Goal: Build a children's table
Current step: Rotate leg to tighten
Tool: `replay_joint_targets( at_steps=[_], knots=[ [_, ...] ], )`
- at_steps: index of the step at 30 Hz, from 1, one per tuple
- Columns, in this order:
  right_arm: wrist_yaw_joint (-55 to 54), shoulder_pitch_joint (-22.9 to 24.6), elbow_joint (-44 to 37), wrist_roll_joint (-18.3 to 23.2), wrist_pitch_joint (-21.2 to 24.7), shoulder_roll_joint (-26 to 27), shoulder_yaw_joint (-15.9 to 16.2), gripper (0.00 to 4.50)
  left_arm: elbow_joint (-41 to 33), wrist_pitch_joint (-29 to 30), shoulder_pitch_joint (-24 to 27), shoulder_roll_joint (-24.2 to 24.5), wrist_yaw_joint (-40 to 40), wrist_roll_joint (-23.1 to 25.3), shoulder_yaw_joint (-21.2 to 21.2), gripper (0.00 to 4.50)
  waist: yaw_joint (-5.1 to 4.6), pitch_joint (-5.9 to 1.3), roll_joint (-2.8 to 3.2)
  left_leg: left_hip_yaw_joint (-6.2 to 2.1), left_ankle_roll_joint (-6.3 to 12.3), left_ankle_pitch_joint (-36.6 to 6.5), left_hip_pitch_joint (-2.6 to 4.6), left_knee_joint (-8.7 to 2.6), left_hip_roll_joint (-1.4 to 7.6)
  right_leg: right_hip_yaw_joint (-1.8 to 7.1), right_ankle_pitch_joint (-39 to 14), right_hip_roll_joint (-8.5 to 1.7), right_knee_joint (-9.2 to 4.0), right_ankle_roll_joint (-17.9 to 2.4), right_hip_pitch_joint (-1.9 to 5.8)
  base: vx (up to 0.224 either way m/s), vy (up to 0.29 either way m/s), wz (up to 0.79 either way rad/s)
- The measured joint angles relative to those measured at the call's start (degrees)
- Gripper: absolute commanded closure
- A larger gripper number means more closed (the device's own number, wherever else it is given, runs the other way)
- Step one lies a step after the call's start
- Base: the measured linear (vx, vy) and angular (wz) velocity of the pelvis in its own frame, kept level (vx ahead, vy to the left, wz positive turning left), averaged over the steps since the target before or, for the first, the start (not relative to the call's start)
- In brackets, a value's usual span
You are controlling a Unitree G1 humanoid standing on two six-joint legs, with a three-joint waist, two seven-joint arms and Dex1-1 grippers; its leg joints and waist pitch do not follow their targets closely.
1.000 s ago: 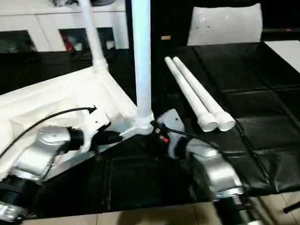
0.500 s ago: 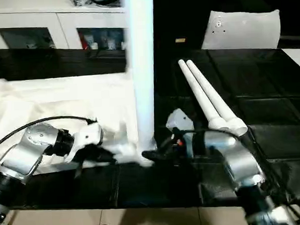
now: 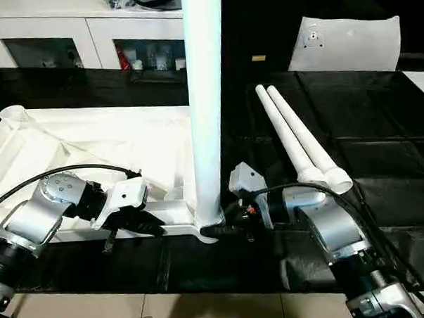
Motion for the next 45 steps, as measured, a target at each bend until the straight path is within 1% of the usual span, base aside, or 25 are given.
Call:
replay_joint_targets(
  at_steps=[2,4,8,12,15,16,18,20,22,24,27,29,30,32,33,34,36,38,39,40,41,42,43,44,45],
  knots=[
    [-0.1,0.0,0.0,0.0,0.0,0.1,0.0,1.24,0.0,-0.1,0.0,0.0,-0.2,0.0,0.0,4.5,0.01,0.0,0.0,0.0,0.0,0.0,0.0,0.0,0.0,0.0,0.0,0.0,0.0,0.0,0.0,0.0,0.0,0.0],
    [-0.1,0.0,0.0,0.2,0.2,0.1,0.0,1.55,0.1,-0.3,0.0,0.1,-0.5,0.0,0.0,4.5,0.03,0.0,0.0,0.0,0.0,0.0,0.0,0.0,0.0,0.0,0.1,0.0,0.01,-0.2,0.0,0.0,0.0,0.0],
    [-0.3,0.1,0.0,0.2,0.6,0.6,-0.1,1.72,0.9,-0.4,-0.4,0.1,-1.0,0.0,0.0,4.5,-0.01,0.0,0.0,0.0,0.0,0.0,0.0,0.0,0.0,0.0,0.1,0.0,0.01,-0.2,0.0,0.0,0.0,0.0],
    [-1.1,0.5,-0.2,0.6,1.6,1.7,-0.5,1.78,1.5,-0.3,-0.6,0.0,-1.0,0.0,0.1,4.5,0.02,-0.01,-0.01,0.0,0.0,0.0,0.03,0.01,0.01,0.0,0.0,0.0,0.02,0.0,0.03,0.0,0.0,0.0],
    [-5.0,2.5,-0.7,1.1,3.0,4.2,-2.3,1.8,1.5,2.2,-0.6,-1.0,1.0,0.0,1.0,4.5,-0.06,-0.02,-0.03,0.0,-0.01,0.0,0.09,0.02,0.01,0.0,0.0,0.0,0.09,0.0,0.06,0.0,0.0,0.0],
    [-6.5,2.9,-0.7,1.1,3.1,4.9,-2.7,1.8,1.5,3.1,-0.6,-1.0,1.7,0.1,1.3,4.5,-0.26,-0.02,-0.01,0.0,-0.01,0.0,0.09,0.1,0.01,0.01,0.0,0.0,0.15,0.0,0.03,0.0,0.0,0.0],
    [-12.2,3.9,-0.7,0.3,3.4,7.7,-4.5,1.81,1.6,6.6,-0.3,-2.6,5.5,0.1,2.8,4.5,-0.44,-0.05,-0.03,0.0,-0.02,0.0,0.25,0.13,0.03,0.01,0.0,0.0,0.2,0.0,0.16,0.0,0.0,0.0],
    [-20.5,4.0,-0.5,-1.2,4.8,12.0,-6.7,1.82,1.6,10.5,-0.1,-4.9,11.0,0.3,4.8,4.5,-0.96,-0.04,-0.02,0.0,-0.04,0.0,0.4,0.15,0.02,0.01,0.0,0.0,0.17,0.0,0.22,0.0,0.0,0.0],
    [-29.2,3.7,0.3,-2.2,6.5,16.1,-9.3,1.82,1.5,14.7,0.0,-8.6,16.6,0.6,6.3,4.5,-1.78,-0.03,-0.01,0.0,-0.04,0.0,0.5,0.2,-0.01,0.02,0.0,-0.03,0.11,0.1,0.35,0.0,0.0,0.0],
    [-33.6,3.2,0.9,-3.1,7.0,17.6,-10.7,1.82,0.9,17.3,0.1,-11.5,20.2,0.6,6.8,4.5,-2.17,-0.03,-0.01,0.0,-0.04,0.0,0.63,0.19,-0.01,0.01,0.0,-0.03,-0.13,0.1,0.53,0.0,0.0,0.0],
    [-41.3,1.4,2.2,-4.5,9.0,21.7,-13.1,1.82,0.0,21.9,0.4,-15.7,26.7,0.7,8.6,4.5,-2.88,-0.03,-0.01,0.0,-0.02,0.0,0.73,0.16,-0.03,0.01,0.0,-0.03,-0.19,0.1,0.64,0.0,0.0,0.0],
    [-46.7,-0.8,3.7,-6.4,10.2,23.9,-13.7,1.82,-0.7,24.5,0.4,-18.7,31.6,1.4,9.7,4.5,-3.28,-0.03,-0.01,0.0,-0.02,0.0,0.72,0.13,-0.03,0.01,0.0,-0.03,-0.17,0.1,0.63,0.0,0.0,0.0],
    [-48.6,-1.4,4.0,-7.0,10.5,24.8,-14.0,1.82,-0.9,25.1,0.4,-19.6,33.1,1.5,9.9,4.5,-3.32,-0.03,-0.01,0.0,-0.02,0.0,0.71,0.1,-0.03,0.01,0.0,-0.03,-0.17,0.1,0.63,0.0,0.0,0.0],
    [-50.5,-1.7,4.4,-8.2,9.4,25.5,-14.0,1.82,-1.3,25.5,0.4,-20.5,34.5,1.8,10.0,4.5,-3.29,-0.02,0.0,0.0,-0.01,0.0,0.65,0.0,-0.04,0.01,0.0,-0.03,-0.18,0.1,0.58,0.0,0.0,0.0],
    [-50.7,-1.7,4.5,-8.4,8.8,25.6,-14.0,1.26,-1.5,25.5,0.4,-20.6,34.7,1.8,10.0,4.5,-3.29,-0.02,0.01,0.0,-0.01,0.0,0.6,-0.05,-0.05,0.01,0.0,-0.03,-0.18,0.1,0.53,0.0,0.0,0.0],
    [-50.7,-1.7,4.6,-8.5,8.6,25.6,-14.0,1.26,-1.6,25.5,0.4,-20.6,34.7,1.8,10.0,4.5,-3.28,-0.02,0.01,0.0,-0.01,0.0,0.57,-0.14,-0.05,0.01,0.0,-0.03,-0.17,0.1,0.49,0.0,0.0,0.0],
    [-50.7,-1.7,4.5,-8.6,8.1,26.1,-14.0,1.05,-1.7,25.1,0.3,-20.4,35.1,2.1,10.0,4.5,-3.34,-0.02,0.01,0.0,-0.01,0.0,0.5,-0.27,-0.05,0.01,0.0,0.0,-0.16,0.0,0.36,0.0,0.0,0.0],
    [-49.9,-1.5,4.1,-8.6,7.6,26.4,-13.5,0.82,-1.7,24.4,0.0,-19.1,35.9,2.6,9.9,4.5,-3.88,-0.02,0.01,0.0,-0.01,0.0,0.29,-0.29,-0.03,0.01,0.1,0.04,-0.12,-0.2,0.11,0.0,0.0,0.0],
    [-49.0,-1.0,3.6,-8.4,7.4,26.4,-12.9,0.73,-1.7,24.1,-0.1,-18.5,36.2,2.8,10.0,4.5,-4.18,-0.02,0.01,0.0,-0.01,0.0,0.01,-0.29,-0.01,0.01,0.1,0.06,-0.11,-0.2,-0.04,0.0,0.0,0.0],
    [-47.4,-0.7,3.2,-7.8,7.3,26.5,-12.0,0.59,-1.7,23.8,-0.2,-17.9,36.5,2.9,10.1,4.5,-4.57,-0.02,0.01,0.0,0.0,0.0,-0.07,-0.29,0.0,0.01,0.2,0.07,-0.09,-0.2,-0.16,0.0,0.0,0.0],
    [-46.2,-0.4,2.9,-7.5,7.1,26.5,-11.1,0.59,-1.5,23.6,-0.3,-17.5,36.7,3.0,10.2,4.5,-4.78,-0.02,0.01,0.0,0.0,0.0,-0.1,-0.28,0.0,0.01,0.2,0.07,-0.09,-0.2,-0.2,0.0,0.0,0.0],
    [-44.5,0.3,2.0,-7.0,7.0,26.3,-10.1,0.48,-1.4,22.8,-0.4,-16.8,36.3,3.0,10.1,4.5,-4.81,-0.02,0.01,0.0,0.0,0.0,-0.1,-0.28,0.01,0.0,0.2,0.08,-0.1,-0.2,-0.25,0.0,0.0,0.0],
    [-42.3,1.4,1.0,-6.1,6.8,25.9,-8.7,0.38,-1.3,21.9,-0.4,-16.2,35.3,3.0,10.1,4.5,-4.68,-0.02,0.01,0.0,0.01,0.0,-0.13,-0.28,0.01,0.0,0.2,0.07,-0.13,-0.2,-0.27,0.0,0.0,0.0],
    [-40.7,1.8,0.7,-5.7,6.8,25.0,-7.6,0.38,-1.1,21.4,-0.4,-16.0,34.4,3.0,10.0,4.5,-4.51,-0.01,0.03,0.0,0.02,0.0,-0.17,-0.26,0.0,0.0,0.1,0.07,-0.15,-0.2,-0.28,0.0,0.0,0.0],
    [-39.2,2.2,0.1,-5.5,6.8,24.6,-6.6,0.26,-1.0,20.6,-0.4,-15.7,33.3,2.8,9.7,4.5,-4.33,0.0,0.04,0.0,0.04,0.0,-0.22,-0.24,0.0,0.0,0.2,0.06,-0.18,-0.2,-0.29,0.0,0.0,0.0]
  ],
)
